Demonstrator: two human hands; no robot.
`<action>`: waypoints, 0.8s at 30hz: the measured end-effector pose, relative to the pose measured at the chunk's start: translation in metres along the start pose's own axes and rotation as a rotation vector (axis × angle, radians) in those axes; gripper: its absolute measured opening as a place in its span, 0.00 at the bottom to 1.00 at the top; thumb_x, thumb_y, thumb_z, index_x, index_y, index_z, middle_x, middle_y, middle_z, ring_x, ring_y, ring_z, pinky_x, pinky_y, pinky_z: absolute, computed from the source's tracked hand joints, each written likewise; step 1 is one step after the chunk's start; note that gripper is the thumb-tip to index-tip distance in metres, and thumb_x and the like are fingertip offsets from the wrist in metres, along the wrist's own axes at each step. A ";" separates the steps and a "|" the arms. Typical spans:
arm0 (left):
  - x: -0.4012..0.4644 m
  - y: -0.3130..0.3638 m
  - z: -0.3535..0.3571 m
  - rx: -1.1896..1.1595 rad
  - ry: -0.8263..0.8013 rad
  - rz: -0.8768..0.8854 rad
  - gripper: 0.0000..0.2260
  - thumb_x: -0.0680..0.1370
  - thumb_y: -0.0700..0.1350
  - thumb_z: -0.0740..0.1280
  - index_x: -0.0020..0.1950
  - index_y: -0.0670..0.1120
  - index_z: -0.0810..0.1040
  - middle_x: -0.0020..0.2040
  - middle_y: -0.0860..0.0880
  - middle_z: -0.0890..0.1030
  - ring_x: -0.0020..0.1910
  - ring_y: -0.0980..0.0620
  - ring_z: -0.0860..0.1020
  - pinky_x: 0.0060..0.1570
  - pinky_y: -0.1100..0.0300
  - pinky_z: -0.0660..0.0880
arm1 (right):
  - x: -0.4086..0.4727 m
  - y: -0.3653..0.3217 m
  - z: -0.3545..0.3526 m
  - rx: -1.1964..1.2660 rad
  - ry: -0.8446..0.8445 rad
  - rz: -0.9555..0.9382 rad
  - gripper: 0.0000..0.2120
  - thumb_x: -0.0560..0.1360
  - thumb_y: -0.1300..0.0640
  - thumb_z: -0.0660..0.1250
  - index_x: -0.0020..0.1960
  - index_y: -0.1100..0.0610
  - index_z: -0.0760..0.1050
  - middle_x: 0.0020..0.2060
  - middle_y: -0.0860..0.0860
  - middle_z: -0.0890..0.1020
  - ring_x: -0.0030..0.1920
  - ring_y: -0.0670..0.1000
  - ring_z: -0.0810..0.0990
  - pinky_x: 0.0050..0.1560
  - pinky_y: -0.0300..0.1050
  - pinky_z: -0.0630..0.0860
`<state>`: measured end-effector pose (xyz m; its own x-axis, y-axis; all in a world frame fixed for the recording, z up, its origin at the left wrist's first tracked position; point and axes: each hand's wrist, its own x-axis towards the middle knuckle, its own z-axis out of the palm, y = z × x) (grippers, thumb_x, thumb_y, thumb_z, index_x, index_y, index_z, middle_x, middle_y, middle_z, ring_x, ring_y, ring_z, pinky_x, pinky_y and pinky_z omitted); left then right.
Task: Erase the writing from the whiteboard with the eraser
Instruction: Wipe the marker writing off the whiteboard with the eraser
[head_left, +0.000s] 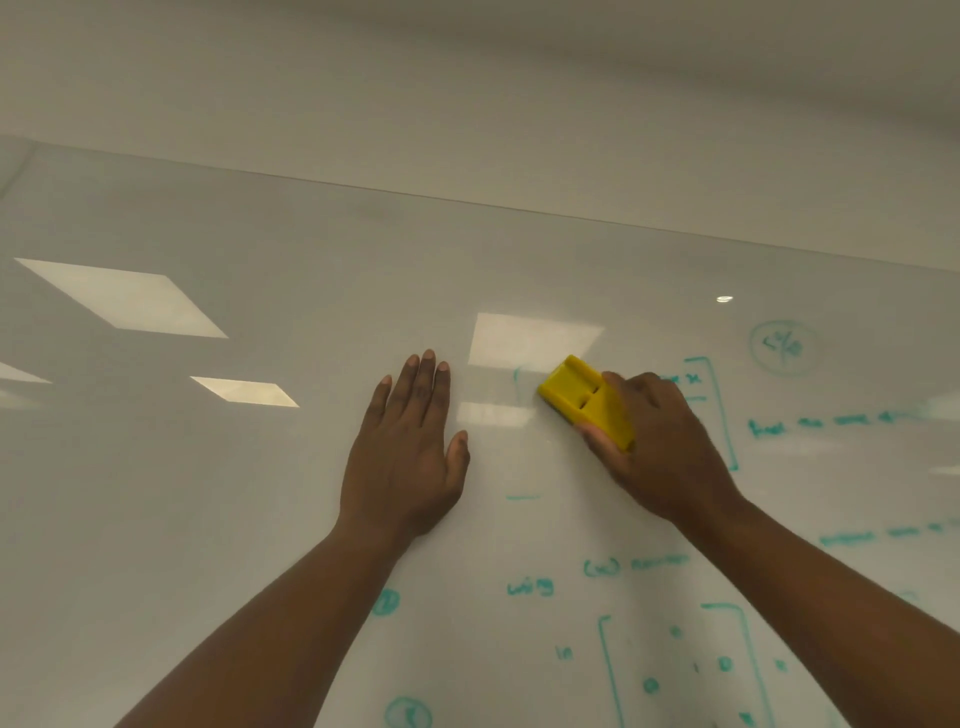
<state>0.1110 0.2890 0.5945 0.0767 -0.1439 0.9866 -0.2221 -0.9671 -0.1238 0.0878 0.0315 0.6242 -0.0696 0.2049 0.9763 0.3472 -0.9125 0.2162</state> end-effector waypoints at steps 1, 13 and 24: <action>0.000 0.000 0.000 0.000 -0.001 -0.002 0.33 0.78 0.57 0.42 0.81 0.43 0.47 0.82 0.46 0.48 0.81 0.50 0.45 0.80 0.51 0.45 | 0.007 0.003 -0.001 -0.008 0.005 0.054 0.27 0.73 0.44 0.67 0.66 0.57 0.70 0.52 0.57 0.76 0.53 0.59 0.72 0.48 0.48 0.71; 0.000 -0.003 0.001 -0.011 0.011 0.014 0.33 0.79 0.57 0.43 0.81 0.43 0.49 0.82 0.45 0.50 0.81 0.49 0.47 0.80 0.51 0.46 | -0.003 -0.039 0.007 0.030 -0.078 -0.138 0.27 0.73 0.43 0.65 0.66 0.58 0.71 0.52 0.55 0.76 0.52 0.57 0.74 0.49 0.48 0.73; 0.001 -0.006 0.003 -0.050 0.029 0.007 0.30 0.81 0.54 0.42 0.81 0.44 0.48 0.82 0.48 0.48 0.81 0.52 0.45 0.80 0.52 0.45 | 0.026 -0.045 0.017 0.047 0.002 0.058 0.25 0.73 0.46 0.68 0.66 0.56 0.71 0.54 0.56 0.76 0.55 0.58 0.71 0.52 0.48 0.66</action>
<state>0.1148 0.2937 0.5955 0.0475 -0.1434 0.9885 -0.2711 -0.9543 -0.1254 0.0857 0.0841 0.6400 -0.0498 0.1512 0.9873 0.3944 -0.9052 0.1585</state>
